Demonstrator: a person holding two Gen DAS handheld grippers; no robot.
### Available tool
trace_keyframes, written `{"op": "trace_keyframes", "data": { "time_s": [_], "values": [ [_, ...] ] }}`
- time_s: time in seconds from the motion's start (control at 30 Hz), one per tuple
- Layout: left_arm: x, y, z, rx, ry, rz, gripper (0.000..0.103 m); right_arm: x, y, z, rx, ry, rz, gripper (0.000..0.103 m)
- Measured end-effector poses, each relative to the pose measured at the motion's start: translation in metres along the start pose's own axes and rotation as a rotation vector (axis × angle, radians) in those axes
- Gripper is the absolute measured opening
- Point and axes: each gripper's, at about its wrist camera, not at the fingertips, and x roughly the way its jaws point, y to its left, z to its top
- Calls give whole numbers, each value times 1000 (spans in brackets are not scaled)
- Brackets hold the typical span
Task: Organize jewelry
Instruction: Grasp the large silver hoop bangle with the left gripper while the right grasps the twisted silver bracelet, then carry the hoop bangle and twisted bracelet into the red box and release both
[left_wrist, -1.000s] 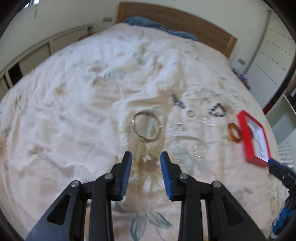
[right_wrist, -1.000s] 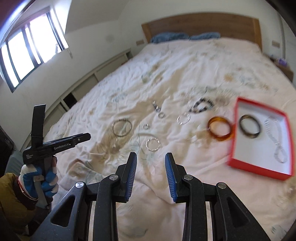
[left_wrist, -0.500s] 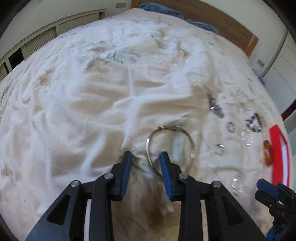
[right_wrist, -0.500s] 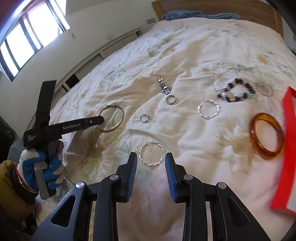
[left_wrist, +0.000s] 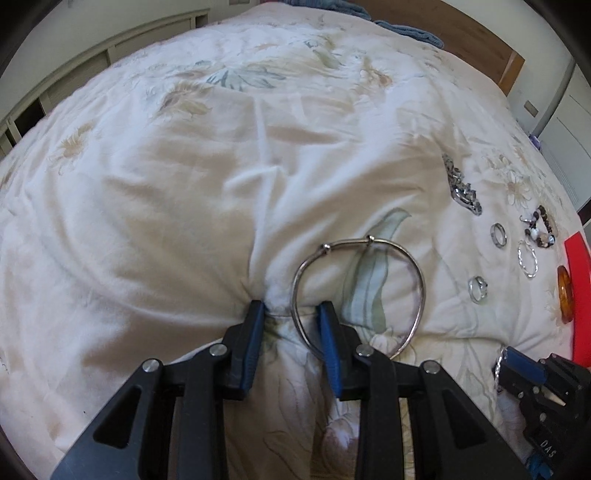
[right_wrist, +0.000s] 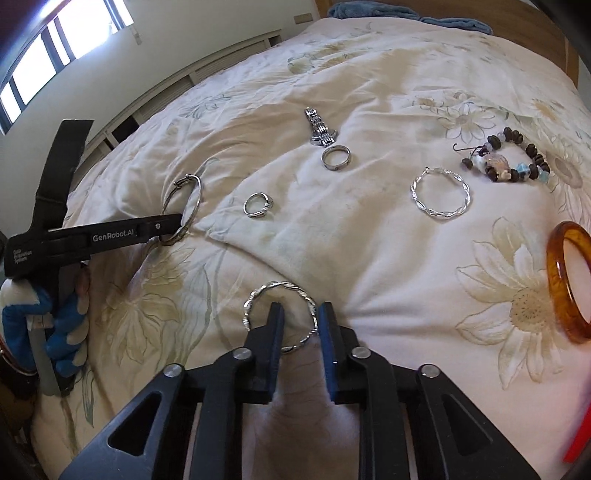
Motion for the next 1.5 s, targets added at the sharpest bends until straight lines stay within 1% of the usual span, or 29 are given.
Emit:
{"op": "trace_keyframes", "data": {
  "time_s": [0.03, 0.07, 0.1, 0.17, 0.2, 0.33, 0.5, 0.6, 0.77, 1.0, 1.1, 1.23, 1.4, 1.5],
  "values": [
    [-1, -1, -1, 6, -13, 5, 27, 0, -1, -1, -1, -6, -4, 12],
    [-5, 0, -2, -5, -33, -9, 25, 1, -1, -1, -1, -9, -7, 10],
    [-8, 2, -3, -21, -47, -31, 22, 0, -1, 0, 2, -14, -11, 8],
    [-17, 12, -5, -72, -71, -94, 18, -6, 0, -1, 8, -25, -17, 7],
    [-22, 15, -5, -83, -78, -113, 15, -8, 1, -1, 7, -31, -21, 7],
    [-38, 9, -5, -61, -98, -117, 11, -28, 11, -7, -6, -54, -28, 7],
    [-62, 9, -7, -44, -107, -126, 3, -61, 21, -18, -1, -72, -47, 7],
    [-81, 7, -17, -16, -114, -129, 3, -81, 27, -27, 6, -79, -60, 7],
    [-112, 6, -39, -3, -121, -145, 3, -117, 36, -47, 22, -97, -80, 7],
    [-159, -10, -64, 61, -146, -163, 3, -173, 40, -83, 58, -154, -109, 7],
    [-174, -27, -71, 95, -149, -178, 3, -193, 32, -96, 84, -181, -126, 7],
    [-190, -66, -76, 159, -151, -224, 3, -221, 9, -111, 127, -220, -163, 7],
    [-205, -139, -73, 264, -152, -315, 3, -254, -42, -121, 194, -260, -222, 7],
    [-209, -194, -66, 333, -152, -386, 3, -269, -72, -119, 222, -279, -255, 7]
  ]
}}
